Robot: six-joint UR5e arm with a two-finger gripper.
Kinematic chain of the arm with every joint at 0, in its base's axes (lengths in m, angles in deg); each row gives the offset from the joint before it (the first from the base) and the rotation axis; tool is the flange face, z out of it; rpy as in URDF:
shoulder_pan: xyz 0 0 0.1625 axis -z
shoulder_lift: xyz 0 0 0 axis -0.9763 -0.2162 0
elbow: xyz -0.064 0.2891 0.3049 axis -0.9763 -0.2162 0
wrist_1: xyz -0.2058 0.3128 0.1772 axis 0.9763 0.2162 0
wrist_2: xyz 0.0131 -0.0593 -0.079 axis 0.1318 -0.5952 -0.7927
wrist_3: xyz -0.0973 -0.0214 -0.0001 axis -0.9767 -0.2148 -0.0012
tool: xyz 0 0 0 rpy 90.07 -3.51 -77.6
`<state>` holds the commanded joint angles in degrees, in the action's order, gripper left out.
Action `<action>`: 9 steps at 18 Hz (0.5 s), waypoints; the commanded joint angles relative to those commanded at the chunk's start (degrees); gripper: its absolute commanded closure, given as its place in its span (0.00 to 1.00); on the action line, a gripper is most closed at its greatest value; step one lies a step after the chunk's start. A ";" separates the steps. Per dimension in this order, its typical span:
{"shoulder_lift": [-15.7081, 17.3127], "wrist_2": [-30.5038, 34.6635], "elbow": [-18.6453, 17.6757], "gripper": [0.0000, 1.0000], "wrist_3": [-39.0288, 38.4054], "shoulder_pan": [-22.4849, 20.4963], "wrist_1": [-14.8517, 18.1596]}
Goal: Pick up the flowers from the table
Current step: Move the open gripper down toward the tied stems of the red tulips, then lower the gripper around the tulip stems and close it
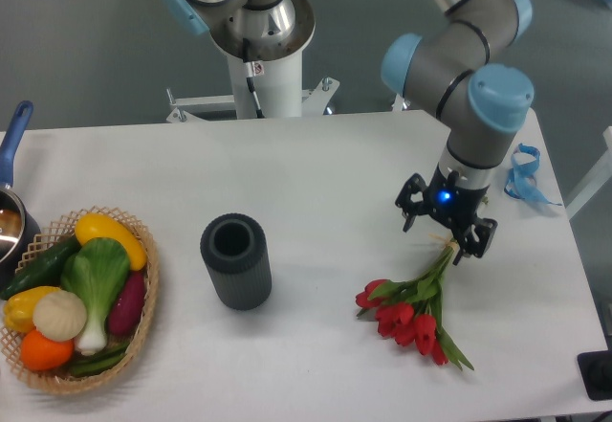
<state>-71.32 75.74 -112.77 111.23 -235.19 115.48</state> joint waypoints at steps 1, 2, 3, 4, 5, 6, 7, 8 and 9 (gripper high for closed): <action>-0.97 0.00 0.62 0.00 -0.80 0.00 -0.09; -1.50 0.00 1.14 0.00 -0.89 0.00 -0.09; -1.76 0.00 1.24 0.00 -0.81 0.00 -0.09; -2.03 0.00 1.32 0.00 -0.72 0.00 -0.09; -3.07 0.00 1.76 0.00 -0.63 -0.09 -0.17; -3.43 0.09 1.68 0.00 -0.63 0.00 -0.26; -3.44 0.17 1.42 0.00 -0.63 0.00 -0.26; -3.52 0.26 1.33 0.00 -0.72 0.09 -0.35; -3.96 0.44 1.41 0.00 -0.81 0.18 -0.44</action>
<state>-75.27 76.18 -111.35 110.43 -235.01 115.04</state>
